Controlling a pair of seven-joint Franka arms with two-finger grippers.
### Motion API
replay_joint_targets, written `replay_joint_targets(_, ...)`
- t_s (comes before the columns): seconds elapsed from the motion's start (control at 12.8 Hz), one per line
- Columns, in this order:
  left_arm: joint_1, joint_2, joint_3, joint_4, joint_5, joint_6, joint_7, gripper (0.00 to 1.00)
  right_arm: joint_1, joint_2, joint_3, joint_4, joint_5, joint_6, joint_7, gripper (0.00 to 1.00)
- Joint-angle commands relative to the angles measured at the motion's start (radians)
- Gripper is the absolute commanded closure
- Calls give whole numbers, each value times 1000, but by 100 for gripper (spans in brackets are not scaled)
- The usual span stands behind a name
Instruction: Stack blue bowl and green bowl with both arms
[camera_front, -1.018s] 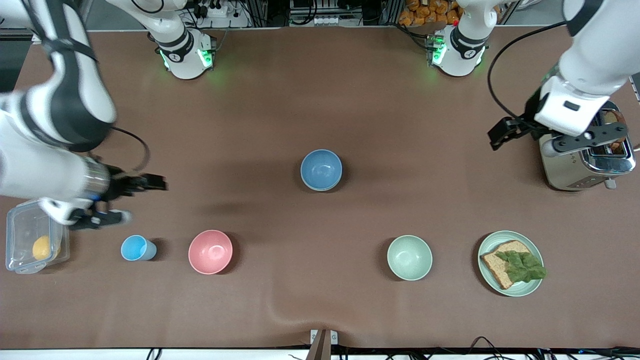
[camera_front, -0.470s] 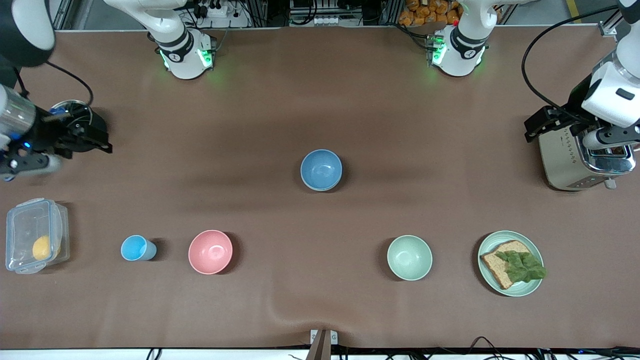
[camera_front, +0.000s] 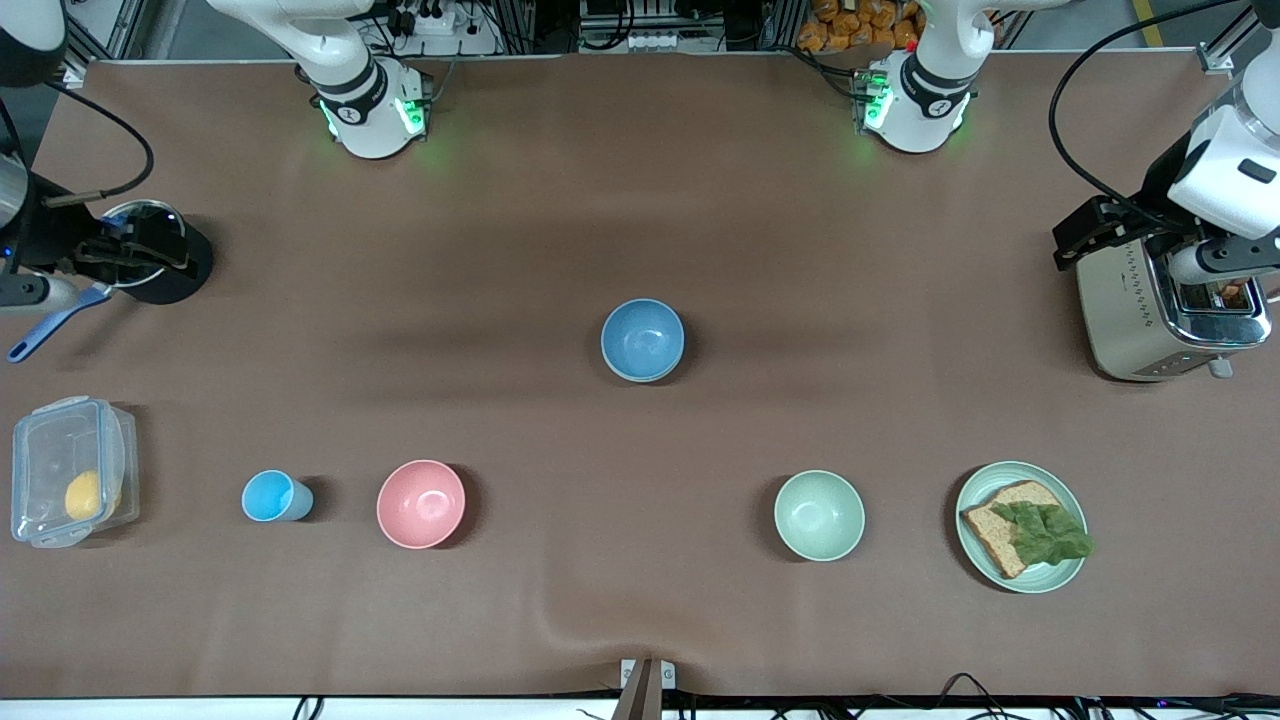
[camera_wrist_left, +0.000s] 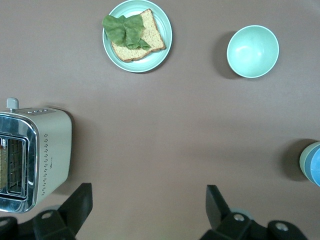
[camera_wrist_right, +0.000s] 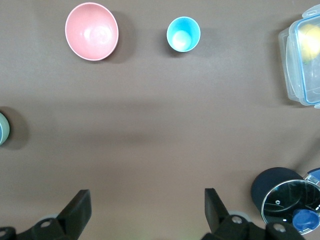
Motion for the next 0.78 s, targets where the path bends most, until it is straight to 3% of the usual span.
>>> replay_joint_targets(0.0, -17, -12, 12, 4, -8, -22, 51, 0, 10, -29, -10, -23, -16, 0, 15, 0)
replay_joint_targets(0.71, -15, -14, 12, 7, -10, -41, 85, 0, -13, -22, -12, -16, -36, 18, 5, 0)
